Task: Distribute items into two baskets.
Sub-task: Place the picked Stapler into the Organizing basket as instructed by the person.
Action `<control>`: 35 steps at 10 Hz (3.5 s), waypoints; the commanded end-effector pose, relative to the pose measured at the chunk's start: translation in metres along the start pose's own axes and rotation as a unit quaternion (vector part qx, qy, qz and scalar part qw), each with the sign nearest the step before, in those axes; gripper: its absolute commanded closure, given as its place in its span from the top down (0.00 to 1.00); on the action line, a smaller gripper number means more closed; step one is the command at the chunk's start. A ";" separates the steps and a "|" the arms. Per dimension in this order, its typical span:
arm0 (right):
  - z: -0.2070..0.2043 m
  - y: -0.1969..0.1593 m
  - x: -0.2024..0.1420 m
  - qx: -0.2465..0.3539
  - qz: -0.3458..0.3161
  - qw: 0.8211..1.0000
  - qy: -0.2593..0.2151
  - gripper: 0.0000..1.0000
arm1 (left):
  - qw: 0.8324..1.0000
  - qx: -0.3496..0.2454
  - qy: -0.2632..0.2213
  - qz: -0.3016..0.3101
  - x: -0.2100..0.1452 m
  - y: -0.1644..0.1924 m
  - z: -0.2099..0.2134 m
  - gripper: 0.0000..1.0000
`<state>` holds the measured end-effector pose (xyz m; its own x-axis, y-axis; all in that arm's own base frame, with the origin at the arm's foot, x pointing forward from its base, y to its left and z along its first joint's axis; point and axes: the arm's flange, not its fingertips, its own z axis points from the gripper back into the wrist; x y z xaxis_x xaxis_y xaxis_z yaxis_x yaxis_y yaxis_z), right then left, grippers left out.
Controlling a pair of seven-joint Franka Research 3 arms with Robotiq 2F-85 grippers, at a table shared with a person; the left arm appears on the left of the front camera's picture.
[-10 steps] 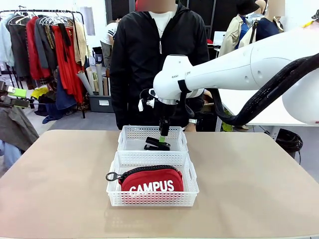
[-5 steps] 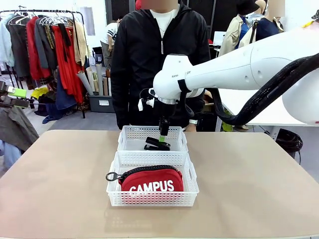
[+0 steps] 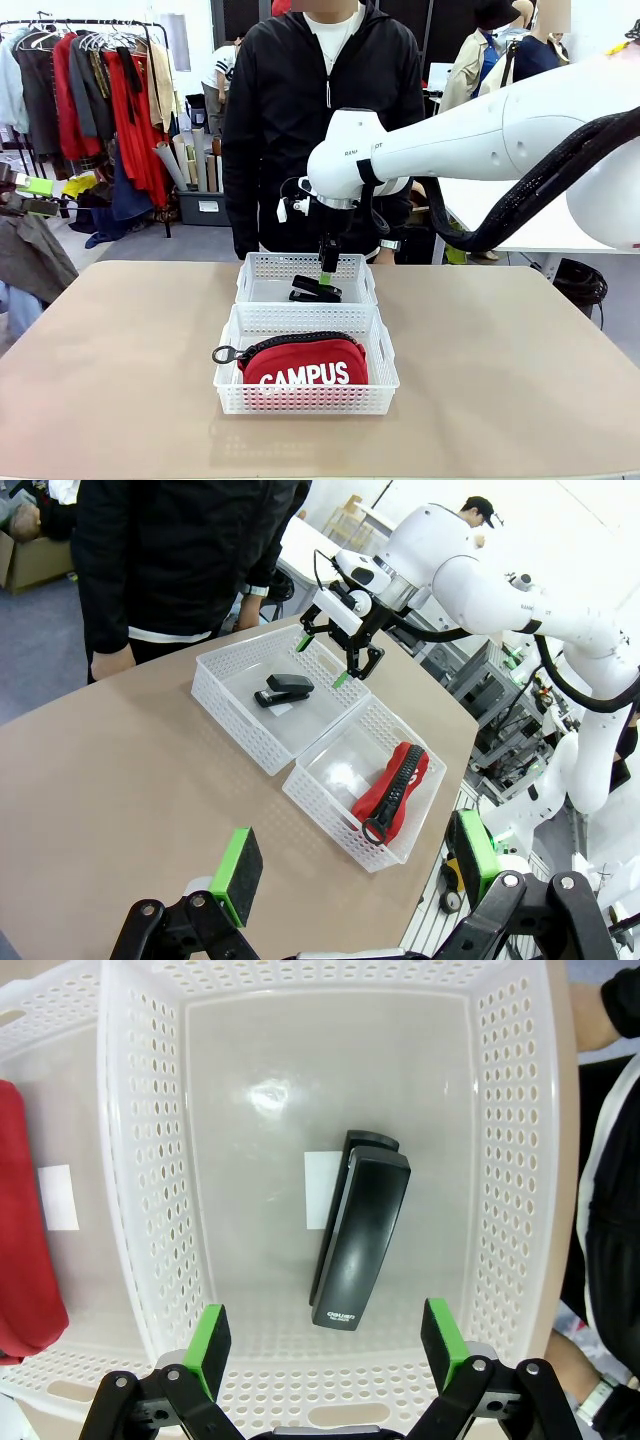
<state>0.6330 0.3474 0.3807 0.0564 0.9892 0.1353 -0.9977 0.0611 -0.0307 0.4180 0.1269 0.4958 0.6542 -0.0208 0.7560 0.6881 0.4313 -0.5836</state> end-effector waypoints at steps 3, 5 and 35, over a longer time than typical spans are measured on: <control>0.000 0.000 0.000 0.000 0.000 1.000 0.000 1.00 | 1.000 0.000 -0.002 -0.001 0.000 -0.001 0.001 1.00; 0.033 0.002 -0.029 -0.002 -0.041 0.998 -0.038 1.00 | 1.000 0.000 -0.002 -0.001 0.000 -0.001 0.001 1.00; 0.170 0.127 -0.452 0.116 -0.415 0.751 -0.501 1.00 | 1.000 0.000 -0.002 -0.001 0.000 -0.001 0.001 1.00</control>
<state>0.4735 -0.1149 0.4828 0.7186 0.0214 0.6951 -0.6262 0.4547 0.6333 0.4180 0.1275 0.4957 0.6544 -0.0201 0.7559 0.6874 0.4324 -0.5835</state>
